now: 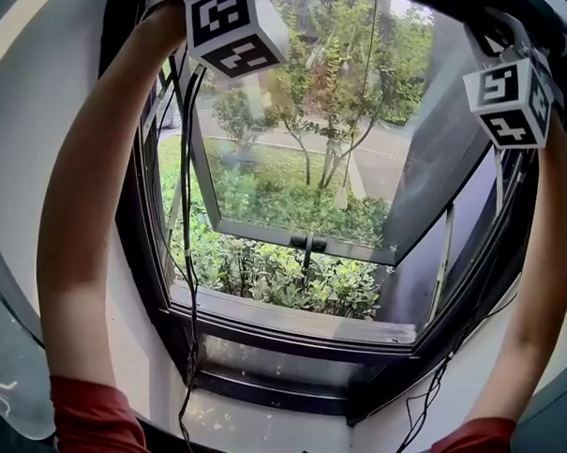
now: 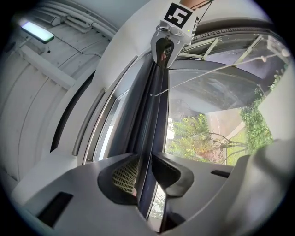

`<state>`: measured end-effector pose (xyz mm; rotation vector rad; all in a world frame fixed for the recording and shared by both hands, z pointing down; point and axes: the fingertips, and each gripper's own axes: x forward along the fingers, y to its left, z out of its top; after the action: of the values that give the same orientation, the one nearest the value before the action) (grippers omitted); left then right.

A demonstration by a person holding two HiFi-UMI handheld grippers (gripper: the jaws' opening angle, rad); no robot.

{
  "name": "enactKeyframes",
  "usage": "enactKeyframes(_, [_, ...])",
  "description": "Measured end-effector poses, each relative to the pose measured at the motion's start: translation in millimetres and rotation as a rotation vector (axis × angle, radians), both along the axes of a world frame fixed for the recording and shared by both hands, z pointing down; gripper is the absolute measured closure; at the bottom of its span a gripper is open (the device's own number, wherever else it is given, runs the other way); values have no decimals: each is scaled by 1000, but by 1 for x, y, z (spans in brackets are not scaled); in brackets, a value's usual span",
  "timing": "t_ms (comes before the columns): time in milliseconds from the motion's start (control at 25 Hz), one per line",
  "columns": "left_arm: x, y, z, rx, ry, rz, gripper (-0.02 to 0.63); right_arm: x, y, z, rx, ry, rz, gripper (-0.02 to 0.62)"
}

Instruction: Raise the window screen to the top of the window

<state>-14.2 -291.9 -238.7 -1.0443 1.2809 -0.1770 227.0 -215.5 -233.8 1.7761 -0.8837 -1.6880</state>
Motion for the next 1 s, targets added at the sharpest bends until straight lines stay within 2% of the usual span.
enactKeyframes(200, [-4,8,13,31,58,77,514,-5,6,16,0,4,-42,476])
enactKeyframes(320, [-2,6,29,-3,77,143,511,-2,5,30,-6,-6,-77,472])
enactKeyframes(480, [1,8,60,-23,78,186,506,-5,4,56,-24,-23,-117,471])
enactKeyframes(600, [1,17,80,-37,112,251,506,-11,6,76,-29,-25,-155,471])
enactKeyframes(840, [3,24,129,-60,142,334,506,-16,1,128,-79,17,-141,470])
enactKeyframes(1000, [1,22,166,-98,174,374,506,-22,6,159,-99,7,-187,469])
